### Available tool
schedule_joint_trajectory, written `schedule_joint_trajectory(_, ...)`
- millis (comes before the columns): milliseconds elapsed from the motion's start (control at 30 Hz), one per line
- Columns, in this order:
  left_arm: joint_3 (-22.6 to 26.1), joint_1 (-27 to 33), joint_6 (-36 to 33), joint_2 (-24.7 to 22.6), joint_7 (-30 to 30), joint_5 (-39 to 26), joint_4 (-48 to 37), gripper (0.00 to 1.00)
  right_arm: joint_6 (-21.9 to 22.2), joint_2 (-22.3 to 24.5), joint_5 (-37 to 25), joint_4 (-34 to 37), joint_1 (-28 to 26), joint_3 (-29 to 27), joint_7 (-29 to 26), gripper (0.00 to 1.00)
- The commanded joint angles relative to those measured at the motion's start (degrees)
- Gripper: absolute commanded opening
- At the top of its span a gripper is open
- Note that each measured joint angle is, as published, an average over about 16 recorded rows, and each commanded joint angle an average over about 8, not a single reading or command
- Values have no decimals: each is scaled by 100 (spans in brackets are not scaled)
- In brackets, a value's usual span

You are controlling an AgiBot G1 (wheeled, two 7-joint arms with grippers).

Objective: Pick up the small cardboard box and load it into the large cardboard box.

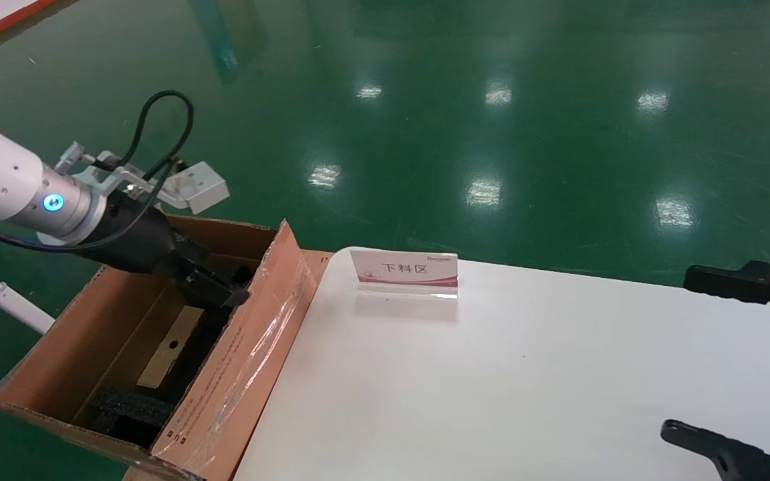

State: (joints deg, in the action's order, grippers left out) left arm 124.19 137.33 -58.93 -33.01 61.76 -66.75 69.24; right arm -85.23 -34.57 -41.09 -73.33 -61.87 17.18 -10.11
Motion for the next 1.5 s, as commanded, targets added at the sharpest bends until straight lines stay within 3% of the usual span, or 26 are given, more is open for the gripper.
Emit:
schedule_joint_trajectory(33,-206,-105,-29,35,-88,34,98,100,0,0,-1,1,0,0,1,100)
schedule_joint_trajectory(1500,-8654,-6053,-2137,-153,-4079,1988,365,100,3,4,7,3,-4,13,7,100)
